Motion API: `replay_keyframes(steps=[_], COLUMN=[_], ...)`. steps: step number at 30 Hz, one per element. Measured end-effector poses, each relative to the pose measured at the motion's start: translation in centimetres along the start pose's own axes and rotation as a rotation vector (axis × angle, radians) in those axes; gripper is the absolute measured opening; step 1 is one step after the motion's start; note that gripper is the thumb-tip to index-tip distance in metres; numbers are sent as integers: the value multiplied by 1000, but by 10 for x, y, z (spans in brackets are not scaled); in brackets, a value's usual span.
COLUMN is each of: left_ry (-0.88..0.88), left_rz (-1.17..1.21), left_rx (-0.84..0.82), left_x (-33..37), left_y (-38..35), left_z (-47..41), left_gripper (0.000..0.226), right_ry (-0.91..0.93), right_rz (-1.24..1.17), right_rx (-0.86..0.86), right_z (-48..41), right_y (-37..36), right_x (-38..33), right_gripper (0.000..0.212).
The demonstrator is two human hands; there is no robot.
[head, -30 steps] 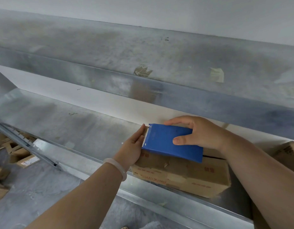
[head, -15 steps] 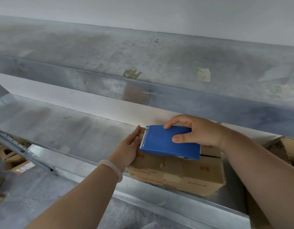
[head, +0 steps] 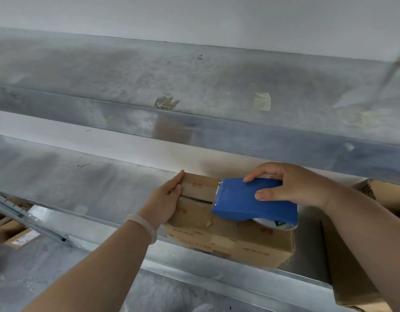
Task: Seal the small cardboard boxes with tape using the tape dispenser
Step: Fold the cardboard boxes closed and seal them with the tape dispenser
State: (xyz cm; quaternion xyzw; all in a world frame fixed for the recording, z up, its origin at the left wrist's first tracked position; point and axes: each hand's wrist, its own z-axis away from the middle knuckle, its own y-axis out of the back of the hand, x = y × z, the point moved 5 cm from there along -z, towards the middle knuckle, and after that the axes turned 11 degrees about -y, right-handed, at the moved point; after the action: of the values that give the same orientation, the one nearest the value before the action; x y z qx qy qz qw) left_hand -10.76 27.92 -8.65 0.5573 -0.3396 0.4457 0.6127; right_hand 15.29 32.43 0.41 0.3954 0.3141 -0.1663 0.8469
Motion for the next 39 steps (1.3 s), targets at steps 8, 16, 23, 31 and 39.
replay_keyframes(steps=[8,16,23,31,39], left_ry=[-470,-476,-443,-449,-485], left_rz=[-737,-780,-787,-824,-867], left_rx=[-390,-380,-395,-411,-435], left_x=[20,13,14,14,14], left_y=[-4,-6,-5,-4,3], left_z=[-6,-14,-11,-11,-14], left_gripper=[112,116,109,106,108], right_ry=[4,-2,-28,-90,-110], right_rz=[87,58,28,-55,31], right_rx=[19,36,3,-52,-18], right_z=[-3,2,8,19,16], right_y=[-5,-1,4,18,12], right_x=[-5,-4,-1,13,14], right_gripper=[29,28,27,41,29])
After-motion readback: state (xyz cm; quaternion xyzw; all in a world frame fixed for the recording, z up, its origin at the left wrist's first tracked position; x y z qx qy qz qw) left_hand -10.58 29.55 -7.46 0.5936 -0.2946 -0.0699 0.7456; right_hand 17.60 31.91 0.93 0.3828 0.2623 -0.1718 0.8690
